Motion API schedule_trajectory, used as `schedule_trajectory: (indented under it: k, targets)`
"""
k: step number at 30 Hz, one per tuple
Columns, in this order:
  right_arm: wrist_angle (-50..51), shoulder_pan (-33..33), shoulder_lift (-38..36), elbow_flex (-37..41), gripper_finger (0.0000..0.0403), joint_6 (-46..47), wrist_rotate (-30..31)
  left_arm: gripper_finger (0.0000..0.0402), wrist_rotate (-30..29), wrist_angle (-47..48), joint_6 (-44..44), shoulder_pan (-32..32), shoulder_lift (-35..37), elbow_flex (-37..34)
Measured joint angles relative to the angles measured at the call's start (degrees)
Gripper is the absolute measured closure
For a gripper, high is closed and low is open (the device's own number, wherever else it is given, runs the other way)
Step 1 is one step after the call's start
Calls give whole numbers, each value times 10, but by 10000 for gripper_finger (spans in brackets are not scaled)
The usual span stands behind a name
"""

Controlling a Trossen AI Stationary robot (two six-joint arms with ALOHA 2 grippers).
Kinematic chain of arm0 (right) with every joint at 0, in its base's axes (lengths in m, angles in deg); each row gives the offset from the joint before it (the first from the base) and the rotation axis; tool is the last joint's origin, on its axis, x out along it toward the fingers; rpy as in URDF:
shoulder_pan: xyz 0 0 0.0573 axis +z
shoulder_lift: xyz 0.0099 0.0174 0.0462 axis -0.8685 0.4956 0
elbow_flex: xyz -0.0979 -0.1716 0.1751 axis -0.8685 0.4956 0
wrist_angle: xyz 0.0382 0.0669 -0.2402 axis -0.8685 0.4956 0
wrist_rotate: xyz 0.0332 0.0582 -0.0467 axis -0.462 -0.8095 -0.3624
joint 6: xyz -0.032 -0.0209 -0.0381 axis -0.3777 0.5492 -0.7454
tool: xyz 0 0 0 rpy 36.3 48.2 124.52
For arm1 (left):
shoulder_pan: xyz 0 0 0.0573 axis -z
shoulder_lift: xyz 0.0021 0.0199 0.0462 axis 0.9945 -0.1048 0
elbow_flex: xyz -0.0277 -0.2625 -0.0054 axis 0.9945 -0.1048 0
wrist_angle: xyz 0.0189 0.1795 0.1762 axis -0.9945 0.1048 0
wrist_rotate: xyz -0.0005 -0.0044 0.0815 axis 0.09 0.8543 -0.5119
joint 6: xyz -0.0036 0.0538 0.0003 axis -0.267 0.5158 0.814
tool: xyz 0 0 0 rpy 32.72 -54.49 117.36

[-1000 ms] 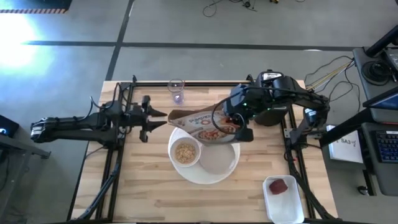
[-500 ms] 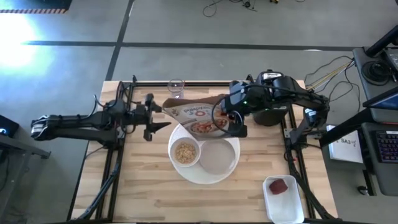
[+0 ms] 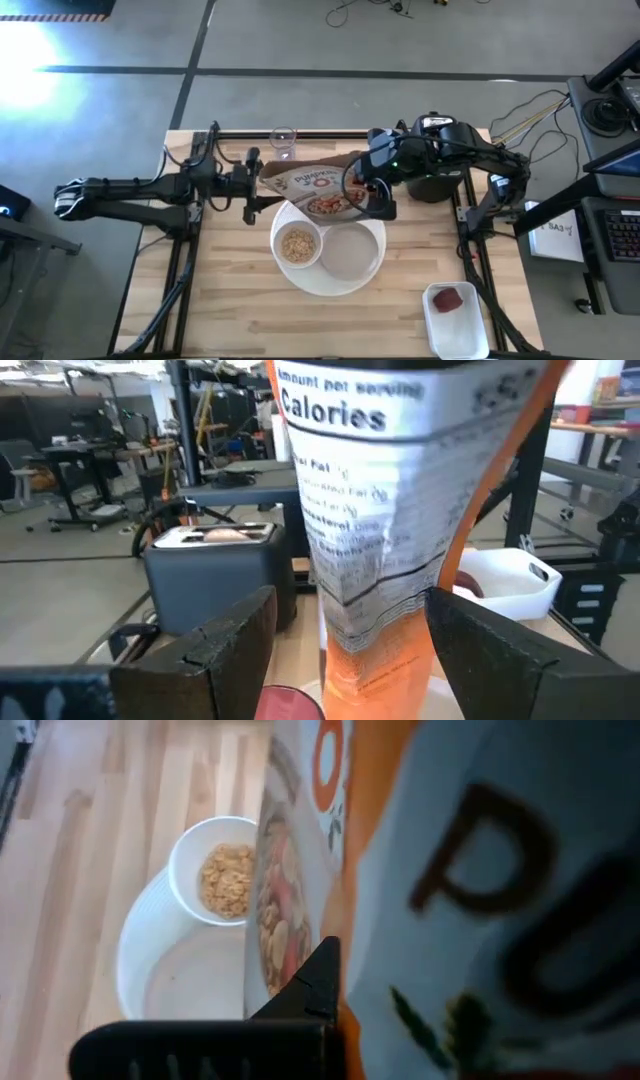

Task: Arrange a breakfast setting
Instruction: Pour the cereals from the cereal box into the white bowl

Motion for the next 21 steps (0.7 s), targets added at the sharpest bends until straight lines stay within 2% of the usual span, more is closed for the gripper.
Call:
schedule_trajectory:
  k: [6, 13, 17, 21]
  targets:
    - [-1, 0, 0, 0, 394, -2, 71, 161, 19, 9, 5, 0, -29, 30]
    - [-1, 0, 2, 0, 394, -9, 84, 169, 25, 33, 30, 0, -59, 69]
    - [-8, 0, 5, 0, 394, -7, 78, 213, 19, 49, 28, 0, -78, 92]
    - [0, 0, 5, 0, 394, -8, 74, 291, 18, 103, 27, 0, -97, 122]
